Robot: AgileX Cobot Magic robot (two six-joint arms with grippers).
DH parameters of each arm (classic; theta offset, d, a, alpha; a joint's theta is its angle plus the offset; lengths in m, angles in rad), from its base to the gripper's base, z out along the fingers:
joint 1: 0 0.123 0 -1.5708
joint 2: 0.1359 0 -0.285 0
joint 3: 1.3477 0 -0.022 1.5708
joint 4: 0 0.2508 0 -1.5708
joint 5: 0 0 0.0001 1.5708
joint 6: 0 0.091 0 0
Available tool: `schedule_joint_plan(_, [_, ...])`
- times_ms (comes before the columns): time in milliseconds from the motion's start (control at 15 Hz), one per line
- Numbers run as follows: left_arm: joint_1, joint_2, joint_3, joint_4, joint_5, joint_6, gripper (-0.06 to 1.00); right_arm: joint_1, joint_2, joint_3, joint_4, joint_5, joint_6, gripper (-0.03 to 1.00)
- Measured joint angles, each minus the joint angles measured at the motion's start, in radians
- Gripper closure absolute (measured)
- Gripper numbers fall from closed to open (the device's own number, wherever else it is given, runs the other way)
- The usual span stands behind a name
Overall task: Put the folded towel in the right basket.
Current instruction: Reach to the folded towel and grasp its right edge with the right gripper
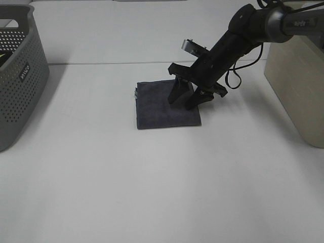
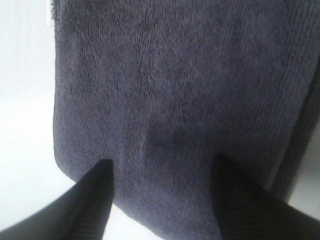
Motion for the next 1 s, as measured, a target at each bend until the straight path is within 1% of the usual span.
schedule_joint_plan(133, [0.0, 0.0, 0.0, 0.0, 0.0, 0.0, -0.03, 0.0, 0.0, 0.0, 0.0, -0.019, -0.006, 0.42])
schedule_joint_plan(333, [0.0, 0.0, 0.0, 0.0, 0.0, 0.0, -0.03, 0.0, -0.018, 0.0, -0.004, 0.003, -0.006, 0.31])
schedule_joint_plan(467, [0.0, 0.0, 0.0, 0.0, 0.0, 0.0, -0.03, 0.0, -0.071, 0.0, -0.064, 0.004, 0.004, 0.27])
schedule_joint_plan(533, [0.0, 0.0, 0.0, 0.0, 0.0, 0.0, -0.03, -0.001, -0.091, -0.004, -0.123, 0.004, 0.018, 0.27])
schedule_joint_plan(733, [0.0, 0.0, 0.0, 0.0, 0.0, 0.0, -0.03, -0.002, -0.084, -0.007, -0.209, 0.003, 0.055, 0.27])
schedule_joint_plan(1000, [0.0, 0.0, 0.0, 0.0, 0.0, 0.0, -0.03, -0.002, -0.02, -0.008, -0.202, -0.005, 0.048, 0.27])
